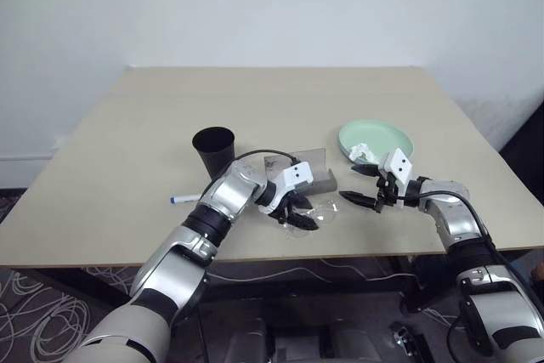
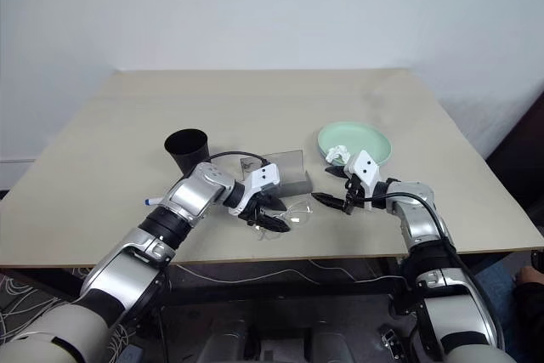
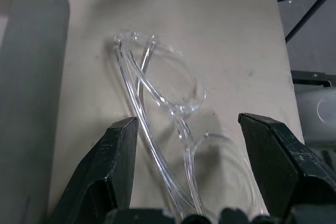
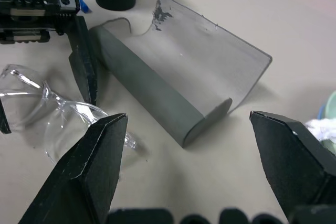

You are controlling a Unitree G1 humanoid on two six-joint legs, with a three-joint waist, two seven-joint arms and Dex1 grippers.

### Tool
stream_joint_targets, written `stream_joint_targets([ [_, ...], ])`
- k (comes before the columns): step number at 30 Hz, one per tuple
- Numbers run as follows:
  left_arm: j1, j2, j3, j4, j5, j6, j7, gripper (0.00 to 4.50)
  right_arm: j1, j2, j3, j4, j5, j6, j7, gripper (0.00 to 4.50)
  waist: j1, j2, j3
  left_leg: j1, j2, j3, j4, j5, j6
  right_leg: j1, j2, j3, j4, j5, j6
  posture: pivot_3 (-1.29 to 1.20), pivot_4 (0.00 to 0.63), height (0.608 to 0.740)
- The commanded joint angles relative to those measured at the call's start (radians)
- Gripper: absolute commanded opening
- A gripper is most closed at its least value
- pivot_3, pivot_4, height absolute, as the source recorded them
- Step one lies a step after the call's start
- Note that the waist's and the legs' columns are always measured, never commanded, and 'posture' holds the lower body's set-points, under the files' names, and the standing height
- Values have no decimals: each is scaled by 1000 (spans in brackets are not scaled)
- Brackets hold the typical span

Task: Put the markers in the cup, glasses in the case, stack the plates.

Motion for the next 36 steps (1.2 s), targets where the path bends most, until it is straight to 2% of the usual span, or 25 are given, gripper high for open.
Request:
stream_joint_targets([
  [1, -39, -2, 9, -1, 2, -12, -15, 3217, -11, -5, -12, -21, 3, -23, -8, 4042, 0, 0, 0, 0, 0, 0, 0, 0, 0, 0, 0, 0, 0, 0, 0, 0, 0, 738],
  [2, -41, -3, 10, 3, 3, -16, -16, 3217, -10, -6, -12, -22, 2, -24, -10, 4042, -1, 0, 0, 0, 0, 0, 0, 0, 0, 0, 0, 0, 0, 0, 0, 0, 0, 738],
  [7, -49, -4, 7, 19, 19, -37, -6, 1681, -6, -9, -11, -29, -6, -28, -20, 4083, 0, 0, 0, 0, 0, 0, 0, 0, 0, 0, 0, 0, 0, 0, 0, 0, 0, 738],
  [17, -70, -4, 5, 43, 51, -90, 9, 1681, -12, -7, -5, -17, -15, -43, -37, 4083, 0, 0, 0, 0, 0, 0, 1, 0, 0, 1, 0, 0, 0, 0, 0, 0, 0, 738],
  [26, -88, 27, -39, 53, 132, -228, -2, 1681, -20, -2, -6, -1, -24, -58, -47, 4083, 0, 0, 0, 0, 0, 0, 1, 0, 0, 1, 0, 0, 0, 0, 0, 0, 0, 738],
  [36, -126, 33, -52, 68, 171, -269, -28, 1681, -13, -1, -7, 2, -26, -67, -60, 4083, -1, 0, 0, 0, 0, 0, 1, 0, 0, 1, 0, 0, 0, 0, 0, 0, 0, 738],
])
